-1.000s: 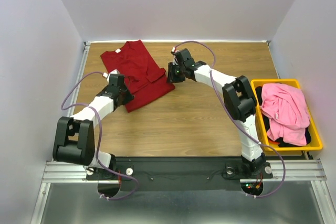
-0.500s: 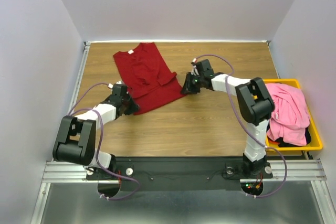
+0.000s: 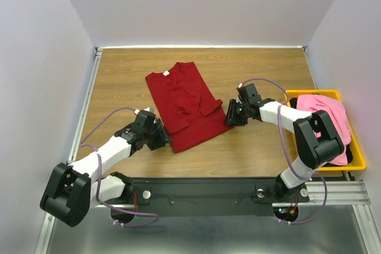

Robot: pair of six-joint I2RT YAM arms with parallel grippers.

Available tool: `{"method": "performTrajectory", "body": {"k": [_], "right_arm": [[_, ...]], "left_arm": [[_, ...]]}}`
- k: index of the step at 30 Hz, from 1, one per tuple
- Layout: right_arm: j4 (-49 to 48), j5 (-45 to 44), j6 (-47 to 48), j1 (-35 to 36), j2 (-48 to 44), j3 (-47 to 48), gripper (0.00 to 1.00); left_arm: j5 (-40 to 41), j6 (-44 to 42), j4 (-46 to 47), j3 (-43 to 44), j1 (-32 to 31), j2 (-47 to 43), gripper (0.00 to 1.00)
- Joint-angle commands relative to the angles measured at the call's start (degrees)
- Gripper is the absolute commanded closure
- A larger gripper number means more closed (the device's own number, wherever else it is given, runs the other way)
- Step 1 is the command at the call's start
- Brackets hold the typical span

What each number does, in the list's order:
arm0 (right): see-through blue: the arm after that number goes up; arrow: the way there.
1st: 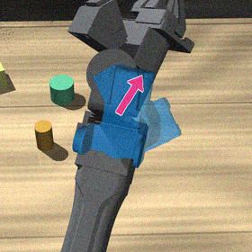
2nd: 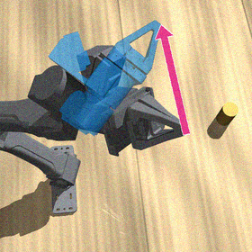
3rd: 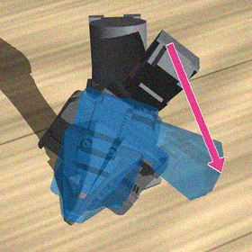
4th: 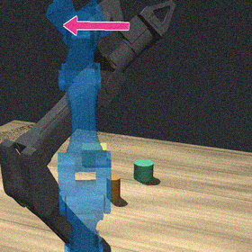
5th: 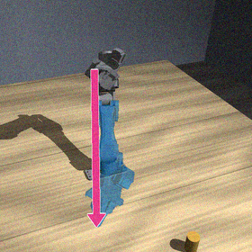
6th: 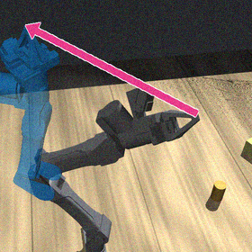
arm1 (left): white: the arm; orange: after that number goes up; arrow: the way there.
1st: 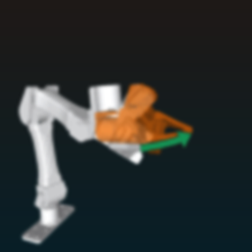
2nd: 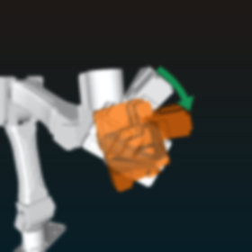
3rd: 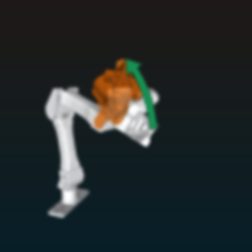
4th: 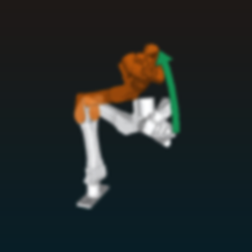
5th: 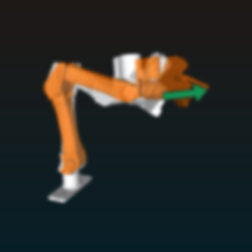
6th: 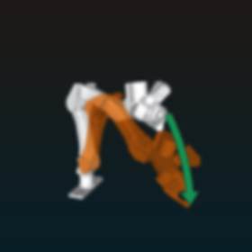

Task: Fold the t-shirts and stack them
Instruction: Fold the tshirt

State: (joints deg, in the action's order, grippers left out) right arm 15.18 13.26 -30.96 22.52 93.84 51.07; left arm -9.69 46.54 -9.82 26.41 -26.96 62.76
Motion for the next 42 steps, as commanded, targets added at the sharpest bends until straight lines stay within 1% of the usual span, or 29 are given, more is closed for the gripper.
{"method": "performTrajectory", "body": {"k": [1, 2, 3, 4, 5, 6, 7, 8, 11, 14, 16, 18, 22, 31, 42], "right_arm": [[2.84, 1.23, 1.09, 0.50, -4.54, 4.38, 0.52], [2.84, 1.68, 0.29, 0.85, -4.98, 5.43, 0.41], [2.58, 1.86, -0.58, 1.29, -5.07, 7.62, 0.36], [2.40, 1.77, -1.55, 1.82, -4.99, 8.60, 0.33], [1.96, 0.99, -4.17, 2.95, -4.64, 9.22, 0.27], [0.39, 0.37, -5.85, 3.49, -4.46, 9.83, 0.25], [-0.49, -0.33, -7.61, 4.01, -4.28, 10.19, 0.23], [-1.37, -1.55, -11.63, 4.72, -4.02, 10.28, 0.20], [-5.41, -4.98, -19.64, 5.86, -2.27, 9.84, 0.18], [-7.70, -8.50, -26.42, 6.57, -1.30, 7.66, 0.16], [-10.25, -9.03, -30.45, 6.83, -0.51, 6.33, 0.16], [-12.70, -9.30, -32.31, 7.09, 0.20, 5.10, 0.15], [-13.60, -11.92, -34.86, 8.67, 2.57, 6.23, 0.15], [-13.86, -18.79, -37.33, 9.73, 7.58, 9.75, 0.16], [-13.86, -19.15, -36.80, 10.00, 12.50, 17.47, 0.16]], "left_arm": [[6.51, -3.37, -7.82, 7.32, -0.37, -2.03, 0.43], [8.10, -6.26, -8.71, 9.16, -0.37, -1.86, 0.33], [12.03, -8.12, -9.42, 12.57, -0.46, -1.24, 0.28], [13.72, -9.70, -9.95, 14.26, -0.29, -0.89, 0.22], [15.39, -13.46, -10.12, 15.76, -0.29, -0.45, 0.13], [18.19, -15.24, -9.95, 18.47, -0.29, 0.51, 0.11], [19.52, -16.91, -9.60, 19.72, -0.20, 1.04, 0.10], [20.84, -18.75, -8.64, 20.77, -0.02, 1.66, 0.10], [26.20, -26.65, -5.48, 22.80, 0.85, 3.85, 0.09], [29.80, -30.10, -1.61, 22.54, 1.91, 4.56, 0.09], [31.31, -32.29, 0.84, 22.02, 2.17, 5.00, 0.09], [31.93, -33.53, 2.43, 21.14, 2.61, 5.26, 0.09], [31.14, -35.47, 3.76, 20.52, 2.88, 5.88, 0.09], [31.23, -34.33, 5.61, 18.85, 2.88, 5.61, 0.09], [30.96, -34.42, 6.05, 19.20, 2.88, 5.35, 0.09]]}}
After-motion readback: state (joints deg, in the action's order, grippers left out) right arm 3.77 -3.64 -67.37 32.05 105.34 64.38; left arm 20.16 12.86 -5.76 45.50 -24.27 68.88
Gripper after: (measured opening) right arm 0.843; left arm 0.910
